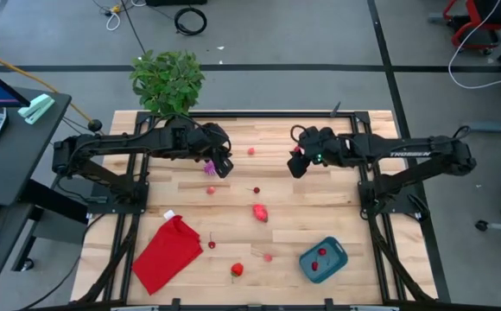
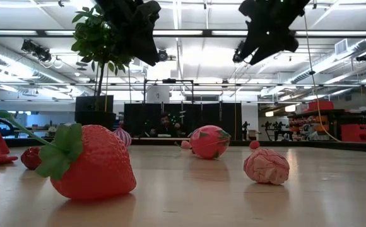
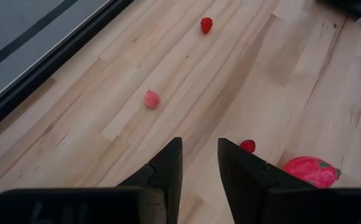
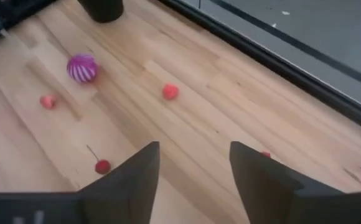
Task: Pick and placing Produce into tupperware
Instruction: Put the raspberry into the bin
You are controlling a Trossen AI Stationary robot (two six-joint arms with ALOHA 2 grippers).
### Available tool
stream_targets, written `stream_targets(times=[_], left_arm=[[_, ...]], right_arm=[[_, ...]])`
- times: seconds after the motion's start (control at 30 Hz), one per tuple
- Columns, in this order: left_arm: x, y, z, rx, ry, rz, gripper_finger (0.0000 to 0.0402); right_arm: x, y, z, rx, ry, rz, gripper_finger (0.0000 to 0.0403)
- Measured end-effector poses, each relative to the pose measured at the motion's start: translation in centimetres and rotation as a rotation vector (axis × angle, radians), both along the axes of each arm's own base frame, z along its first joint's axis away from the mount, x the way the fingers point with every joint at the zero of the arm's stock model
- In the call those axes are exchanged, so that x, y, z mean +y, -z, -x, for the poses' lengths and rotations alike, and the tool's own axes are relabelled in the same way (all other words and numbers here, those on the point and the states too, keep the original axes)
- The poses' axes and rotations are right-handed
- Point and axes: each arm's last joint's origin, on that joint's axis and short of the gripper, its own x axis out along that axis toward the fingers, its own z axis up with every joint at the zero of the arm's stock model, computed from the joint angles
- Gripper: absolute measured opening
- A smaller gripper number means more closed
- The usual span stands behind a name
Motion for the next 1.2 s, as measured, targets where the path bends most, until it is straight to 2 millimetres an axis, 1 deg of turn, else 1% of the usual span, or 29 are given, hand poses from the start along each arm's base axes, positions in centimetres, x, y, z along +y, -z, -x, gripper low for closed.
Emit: stream_targets(times=[0.07, 0.17, 0.3, 0.37, 0.47, 0.53, 0.63, 0.7, 0.83, 1.0, 1.2], left_arm=[[0.0, 0.0, 0.0, 0.000, 0.001, 0.001, 0.0107], [-0.1, 0.0, 0.0, 0.002, 0.002, 0.001, 0.0107], [-0.1, 0.0, 0.0, 0.001, 0.003, 0.000, 0.0107], [0.0, 0.0, 0.0, 0.001, 0.001, 0.000, 0.0107], [0.1, 0.0, 0.0, 0.001, -0.003, -0.001, 0.0107], [0.1, 0.0, 0.0, 0.001, -0.004, -0.001, 0.0107], [0.1, 0.0, 0.0, 0.000, -0.004, -0.001, 0.0107], [0.1, 0.0, 0.0, 0.000, -0.004, -0.001, 0.0107], [0.1, 0.0, 0.0, 0.000, -0.005, 0.000, 0.0107], [0.1, 0.0, 0.0, 0.000, -0.005, 0.000, 0.0107], [0.1, 0.0, 0.0, -0.001, -0.005, 0.000, 0.0107]], right_arm=[[-0.4, -0.1, 0.0, -0.032, 0.040, -0.018, 0.0218], [-0.7, -0.4, 0.0, -0.093, 0.102, -0.043, 0.0223], [-0.7, -0.1, -0.2, -0.050, 0.072, -0.022, 0.0218], [-0.7, 0.5, -0.4, -0.001, 0.043, -0.033, 0.0215], [-1.3, 2.1, -1.2, 0.091, 0.021, -0.071, 0.0215], [-2.1, 3.4, -2.0, 0.165, 0.016, -0.058, 0.0219], [-3.9, 5.4, -2.8, 0.261, 0.033, -0.051, 0.0227], [-5.3, 6.8, -3.2, 0.308, 0.083, -0.072, 0.0232], [-7.7, 9.1, -3.3, 0.345, 0.159, -0.178, 0.0236], [-9.8, 10.9, -3.5, 0.350, 0.162, -0.285, 0.0231], [-11.0, 12.6, -3.3, 0.408, 0.161, -0.324, 0.0224]])
